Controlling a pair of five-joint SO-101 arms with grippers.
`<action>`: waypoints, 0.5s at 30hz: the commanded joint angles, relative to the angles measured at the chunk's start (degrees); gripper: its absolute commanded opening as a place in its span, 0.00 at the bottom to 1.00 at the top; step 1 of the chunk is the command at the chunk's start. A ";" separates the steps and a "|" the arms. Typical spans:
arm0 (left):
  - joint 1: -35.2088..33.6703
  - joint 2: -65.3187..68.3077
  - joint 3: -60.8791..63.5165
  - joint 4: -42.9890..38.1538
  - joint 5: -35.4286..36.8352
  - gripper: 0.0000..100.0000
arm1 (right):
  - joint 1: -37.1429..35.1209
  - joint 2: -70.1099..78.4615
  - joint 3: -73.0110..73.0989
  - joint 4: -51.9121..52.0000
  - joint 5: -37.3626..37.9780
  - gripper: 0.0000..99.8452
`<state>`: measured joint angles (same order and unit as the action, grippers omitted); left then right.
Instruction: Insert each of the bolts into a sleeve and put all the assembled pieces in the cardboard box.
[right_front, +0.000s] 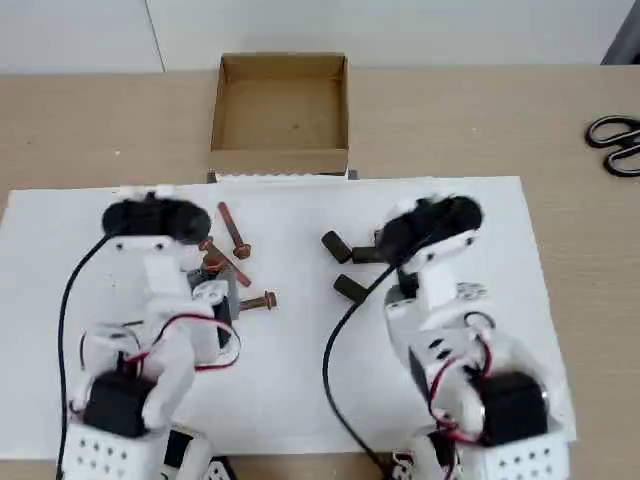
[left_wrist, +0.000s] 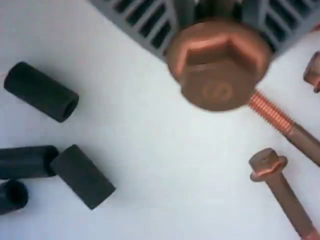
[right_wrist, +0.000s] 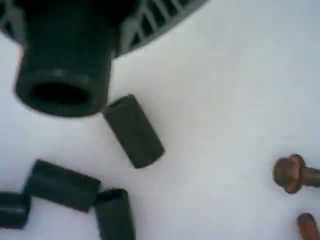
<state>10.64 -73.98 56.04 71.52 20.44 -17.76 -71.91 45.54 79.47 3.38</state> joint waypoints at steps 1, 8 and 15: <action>0.44 -8.97 4.18 -2.02 2.20 0.01 | -6.73 -6.64 4.04 -3.65 -0.18 0.00; 0.09 -21.54 8.75 -3.78 8.70 0.01 | -15.08 -15.87 12.57 -8.92 -0.09 0.00; 0.09 -30.51 13.76 -12.31 9.14 0.01 | -19.47 -23.52 19.08 -11.91 -0.09 0.00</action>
<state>10.64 -103.08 68.44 63.52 29.32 -35.78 -92.75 63.47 69.19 3.38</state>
